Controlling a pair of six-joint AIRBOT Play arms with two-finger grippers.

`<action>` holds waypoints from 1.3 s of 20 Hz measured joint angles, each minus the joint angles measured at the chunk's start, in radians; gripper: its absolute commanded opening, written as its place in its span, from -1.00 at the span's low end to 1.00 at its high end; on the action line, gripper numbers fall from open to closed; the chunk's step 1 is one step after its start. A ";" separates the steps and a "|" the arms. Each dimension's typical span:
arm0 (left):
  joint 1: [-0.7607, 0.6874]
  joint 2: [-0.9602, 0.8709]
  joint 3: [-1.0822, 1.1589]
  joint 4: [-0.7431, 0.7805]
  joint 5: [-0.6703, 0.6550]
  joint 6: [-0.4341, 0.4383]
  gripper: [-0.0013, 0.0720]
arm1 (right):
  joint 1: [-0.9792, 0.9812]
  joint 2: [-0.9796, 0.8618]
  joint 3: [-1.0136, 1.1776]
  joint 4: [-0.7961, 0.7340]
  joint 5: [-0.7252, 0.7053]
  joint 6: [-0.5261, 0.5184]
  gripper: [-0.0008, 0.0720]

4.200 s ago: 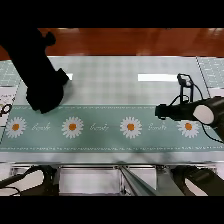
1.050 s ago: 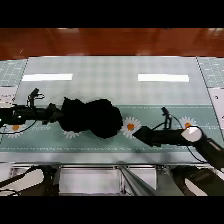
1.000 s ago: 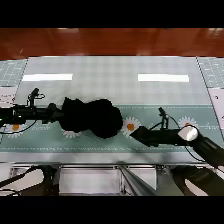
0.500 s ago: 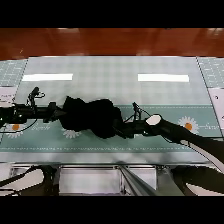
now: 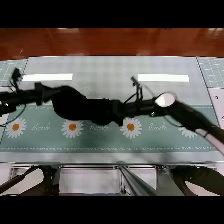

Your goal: Fold the shirts.

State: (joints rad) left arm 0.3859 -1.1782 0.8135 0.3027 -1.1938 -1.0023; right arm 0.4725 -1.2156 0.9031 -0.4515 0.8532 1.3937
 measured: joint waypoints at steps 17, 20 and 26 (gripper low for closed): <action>-0.047 0.420 0.732 0.169 0.105 -0.137 -0.89 | -0.362 0.372 0.914 -0.864 0.845 0.217 -0.90; -0.048 0.473 0.738 0.241 0.047 -0.180 -0.89 | -0.363 0.413 0.926 -0.908 0.902 0.233 -0.90; -0.049 0.557 0.608 0.323 -0.180 -0.249 -0.88 | -0.364 0.513 0.814 -0.937 0.982 0.277 -0.90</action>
State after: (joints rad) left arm 0.3367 -0.6216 1.4212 0.6262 -1.3743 -1.2518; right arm 0.1081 -0.7021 1.7172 -1.3884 1.8355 1.6707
